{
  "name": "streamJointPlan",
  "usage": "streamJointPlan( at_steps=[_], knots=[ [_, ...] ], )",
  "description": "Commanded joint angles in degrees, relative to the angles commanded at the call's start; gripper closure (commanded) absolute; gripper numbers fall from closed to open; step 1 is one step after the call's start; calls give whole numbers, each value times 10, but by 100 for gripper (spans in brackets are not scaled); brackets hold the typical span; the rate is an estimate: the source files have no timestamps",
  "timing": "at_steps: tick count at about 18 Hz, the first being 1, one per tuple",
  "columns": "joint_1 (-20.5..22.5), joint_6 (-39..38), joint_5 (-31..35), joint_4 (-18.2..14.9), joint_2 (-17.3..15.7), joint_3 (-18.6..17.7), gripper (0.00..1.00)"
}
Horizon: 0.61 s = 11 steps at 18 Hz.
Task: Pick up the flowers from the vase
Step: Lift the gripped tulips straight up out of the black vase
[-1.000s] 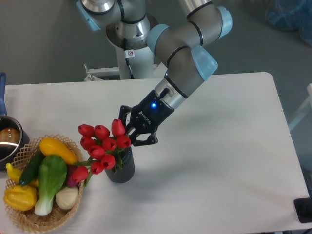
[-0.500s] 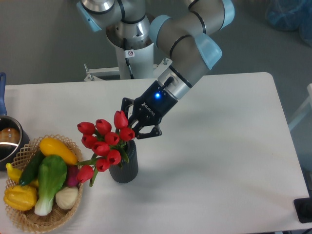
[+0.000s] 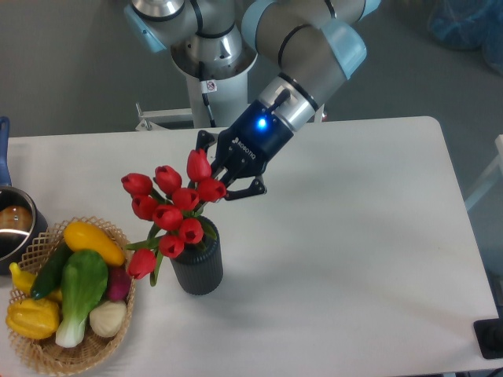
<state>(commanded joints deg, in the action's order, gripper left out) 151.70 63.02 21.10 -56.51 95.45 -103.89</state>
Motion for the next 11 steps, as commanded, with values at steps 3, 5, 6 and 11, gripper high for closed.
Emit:
streamJointPlan(
  at_steps=[3, 5, 6, 11],
  knots=[
    [11, -7, -23, 0, -4, 3, 100],
    [15, -15, -33, 0, -6, 12, 100],
    [24, -21, -41, 0, -6, 17, 100],
    [46, -40, -80, 0, -13, 27, 100]
  ],
)
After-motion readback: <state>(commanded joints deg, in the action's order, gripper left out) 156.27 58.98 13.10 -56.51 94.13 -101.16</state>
